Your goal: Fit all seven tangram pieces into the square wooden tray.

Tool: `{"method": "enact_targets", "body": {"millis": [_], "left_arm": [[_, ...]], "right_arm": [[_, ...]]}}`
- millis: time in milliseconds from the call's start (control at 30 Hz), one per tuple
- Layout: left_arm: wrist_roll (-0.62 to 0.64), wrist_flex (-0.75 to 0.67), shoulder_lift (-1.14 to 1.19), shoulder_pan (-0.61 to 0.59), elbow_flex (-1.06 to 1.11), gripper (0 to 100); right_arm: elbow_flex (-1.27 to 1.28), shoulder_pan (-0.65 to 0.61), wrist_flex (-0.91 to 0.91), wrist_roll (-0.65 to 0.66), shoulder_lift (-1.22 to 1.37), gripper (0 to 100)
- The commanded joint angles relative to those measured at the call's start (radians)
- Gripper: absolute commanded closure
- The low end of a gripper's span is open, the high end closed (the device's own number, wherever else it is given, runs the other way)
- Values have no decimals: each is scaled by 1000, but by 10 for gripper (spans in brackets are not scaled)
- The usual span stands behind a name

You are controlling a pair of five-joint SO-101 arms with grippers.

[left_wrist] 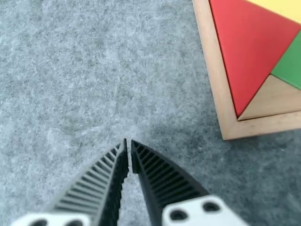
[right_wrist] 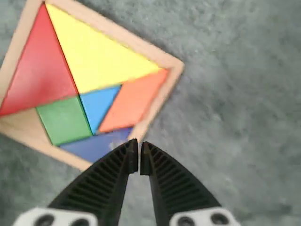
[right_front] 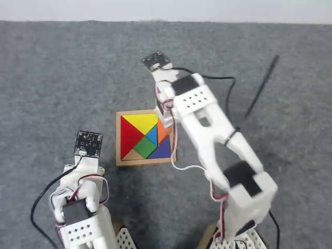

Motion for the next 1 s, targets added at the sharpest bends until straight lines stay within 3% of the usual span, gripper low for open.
{"method": "enact_targets", "body": {"millis": [0,133,300,400,500,667,833,967], "left_arm": [[-5,3,-21,-5,-10,985],[-5,3,-21,-5,-10,985],[-5,3,-21,-5,-10,985],[-5,3,-21,-5,-10,985],[-5,3,-21,-5,-10,985],[-5,3,-21,-5,-10,985],[-5,3,-21,-5,-10,985],[-5,3,-21,-5,-10,985]], "right_arm": [[135,35,-79,115,-196,991],[358,-31,-346,186,-242,991],[377,-45,-458,187,-108,991],[285,-62,-401,210,-12,991],[189,-105,-292,353,84,991],[71,-102,-165,356,165,991],[97,-107,-84,525,99,991],[245,-99,-182,512,-96,991]]}}
